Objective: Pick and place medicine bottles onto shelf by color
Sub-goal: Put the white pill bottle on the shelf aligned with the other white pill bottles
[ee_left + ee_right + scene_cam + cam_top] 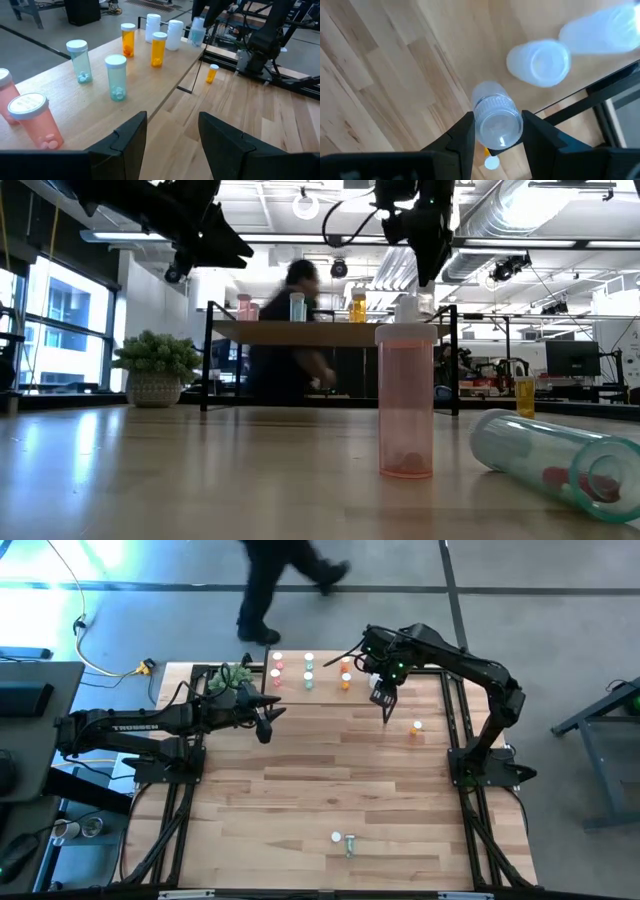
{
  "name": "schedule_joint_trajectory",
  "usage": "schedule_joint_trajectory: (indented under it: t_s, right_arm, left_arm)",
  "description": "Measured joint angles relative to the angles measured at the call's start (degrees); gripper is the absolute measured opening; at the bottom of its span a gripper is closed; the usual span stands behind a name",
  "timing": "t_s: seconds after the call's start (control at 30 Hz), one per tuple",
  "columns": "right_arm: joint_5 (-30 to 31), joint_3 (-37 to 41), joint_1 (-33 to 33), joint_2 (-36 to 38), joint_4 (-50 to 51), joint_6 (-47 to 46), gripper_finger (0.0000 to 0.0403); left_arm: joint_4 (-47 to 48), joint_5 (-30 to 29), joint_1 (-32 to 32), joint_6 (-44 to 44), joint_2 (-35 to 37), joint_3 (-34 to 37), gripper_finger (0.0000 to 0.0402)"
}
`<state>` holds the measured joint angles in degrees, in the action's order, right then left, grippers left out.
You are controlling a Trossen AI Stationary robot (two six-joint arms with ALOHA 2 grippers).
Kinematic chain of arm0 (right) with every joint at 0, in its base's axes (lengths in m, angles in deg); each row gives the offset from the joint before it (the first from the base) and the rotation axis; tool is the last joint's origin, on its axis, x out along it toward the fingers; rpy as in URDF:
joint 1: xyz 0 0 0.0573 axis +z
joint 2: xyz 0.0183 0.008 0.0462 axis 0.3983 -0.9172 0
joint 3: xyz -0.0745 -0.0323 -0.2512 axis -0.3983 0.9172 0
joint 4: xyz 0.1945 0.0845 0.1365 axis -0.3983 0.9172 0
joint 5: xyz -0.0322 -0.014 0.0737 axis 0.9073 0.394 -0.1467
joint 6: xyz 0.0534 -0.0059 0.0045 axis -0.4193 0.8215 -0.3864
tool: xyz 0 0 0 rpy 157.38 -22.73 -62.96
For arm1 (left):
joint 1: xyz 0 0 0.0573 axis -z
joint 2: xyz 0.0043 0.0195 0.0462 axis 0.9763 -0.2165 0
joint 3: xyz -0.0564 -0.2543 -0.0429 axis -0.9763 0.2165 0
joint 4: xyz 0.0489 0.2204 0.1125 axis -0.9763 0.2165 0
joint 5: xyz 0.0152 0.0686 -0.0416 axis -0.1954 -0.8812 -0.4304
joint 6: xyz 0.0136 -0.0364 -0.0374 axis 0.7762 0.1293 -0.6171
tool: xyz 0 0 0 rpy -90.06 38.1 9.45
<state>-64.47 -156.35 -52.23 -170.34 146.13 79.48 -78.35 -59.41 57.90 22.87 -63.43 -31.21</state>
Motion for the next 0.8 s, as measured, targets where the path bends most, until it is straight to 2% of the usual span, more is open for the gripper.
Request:
schedule_joint_trajectory:
  t_s: [0.4,0.8]
  right_arm:
    - [-1.13,-2.06,0.28,-4.11,1.41,1.08,0.012]
    - [-1.11,-2.15,0.27,-4.49,0.38,1.58,0.012]
  left_arm:
    - [0.0,0.01,0.02,-0.18,0.02,0.0,0.017]
    - [0.0,0.13,0.01,0.0,0.02,0.0,0.017]
